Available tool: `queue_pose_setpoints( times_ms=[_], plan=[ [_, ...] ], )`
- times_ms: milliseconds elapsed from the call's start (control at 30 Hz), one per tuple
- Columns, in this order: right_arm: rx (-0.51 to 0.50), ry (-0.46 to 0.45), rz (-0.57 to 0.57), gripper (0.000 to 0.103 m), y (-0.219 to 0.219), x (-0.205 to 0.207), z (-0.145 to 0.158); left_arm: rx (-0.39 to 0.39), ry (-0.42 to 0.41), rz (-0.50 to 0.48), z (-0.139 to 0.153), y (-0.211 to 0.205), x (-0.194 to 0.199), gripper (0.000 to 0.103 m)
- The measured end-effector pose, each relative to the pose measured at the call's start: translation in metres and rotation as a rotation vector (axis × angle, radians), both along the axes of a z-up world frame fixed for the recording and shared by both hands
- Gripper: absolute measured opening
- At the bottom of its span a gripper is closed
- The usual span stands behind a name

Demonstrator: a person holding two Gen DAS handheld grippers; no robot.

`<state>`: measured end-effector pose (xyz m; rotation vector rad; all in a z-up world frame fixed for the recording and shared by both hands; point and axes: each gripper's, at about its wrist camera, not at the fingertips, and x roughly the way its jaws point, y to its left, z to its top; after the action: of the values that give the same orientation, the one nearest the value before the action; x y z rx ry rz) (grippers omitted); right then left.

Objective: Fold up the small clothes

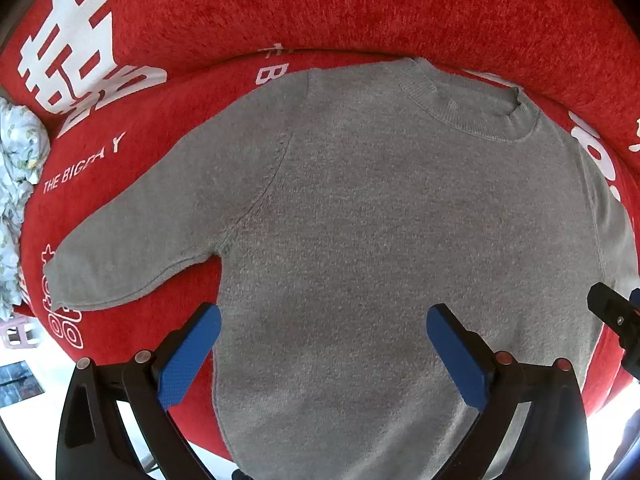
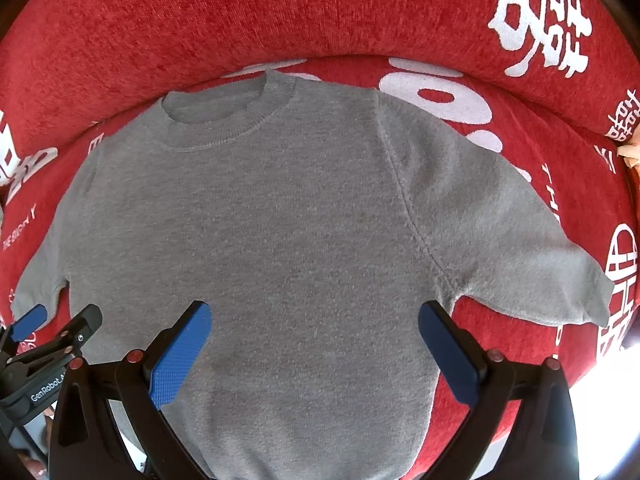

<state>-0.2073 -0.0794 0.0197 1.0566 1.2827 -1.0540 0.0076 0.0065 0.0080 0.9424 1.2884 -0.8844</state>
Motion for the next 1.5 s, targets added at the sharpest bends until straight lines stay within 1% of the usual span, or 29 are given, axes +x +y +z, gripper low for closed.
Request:
queue_pose_setpoints(
  times_ms=[600, 667, 733, 800, 833, 900, 1067, 1167, 1200, 1333, 1500],
  plan=[
    [0.000, 0.000, 0.001, 0.103, 0.003, -0.001, 0.001, -0.026, -0.014, 0.003, 0.000, 0.000, 0.003, 0.103],
    [-0.001, 0.000, 0.001, 0.103, 0.003, 0.000, 0.001, -0.016, -0.016, 0.004, -0.001, 0.001, 0.004, 0.103],
    [-0.001, 0.001, 0.002, 0.103, 0.003, -0.001, 0.001, 0.014, -0.008, 0.005, -0.002, 0.001, 0.005, 0.103],
    [-0.001, 0.005, 0.003, 0.103, 0.004, 0.001, 0.000, 0.014, -0.007, 0.005, -0.003, 0.000, 0.005, 0.103],
    [0.000, 0.006, 0.003, 0.103, 0.004, 0.001, 0.000, 0.027, -0.006, 0.005, -0.004, 0.001, 0.005, 0.103],
    [0.001, 0.007, 0.000, 0.103, 0.005, 0.002, 0.000, 0.016, -0.012, 0.005, -0.003, 0.000, 0.005, 0.103],
    [0.003, 0.008, 0.001, 0.103, 0.006, 0.005, 0.001, 0.016, -0.022, 0.008, -0.004, 0.001, 0.004, 0.103],
    [0.001, 0.009, 0.006, 0.103, 0.007, 0.005, 0.001, 0.031, -0.029, 0.010, -0.004, 0.001, 0.004, 0.103],
    [0.001, 0.010, 0.007, 0.103, 0.007, 0.006, 0.001, 0.047, -0.042, 0.010, -0.004, 0.001, 0.004, 0.103],
    [-0.001, 0.013, 0.011, 0.103, 0.008, 0.008, 0.002, 0.044, -0.046, 0.010, -0.004, 0.001, 0.004, 0.103],
    [-0.006, 0.013, 0.015, 0.103, 0.010, 0.012, 0.004, 0.006, -0.016, 0.016, -0.004, 0.005, 0.008, 0.103]
  ],
)
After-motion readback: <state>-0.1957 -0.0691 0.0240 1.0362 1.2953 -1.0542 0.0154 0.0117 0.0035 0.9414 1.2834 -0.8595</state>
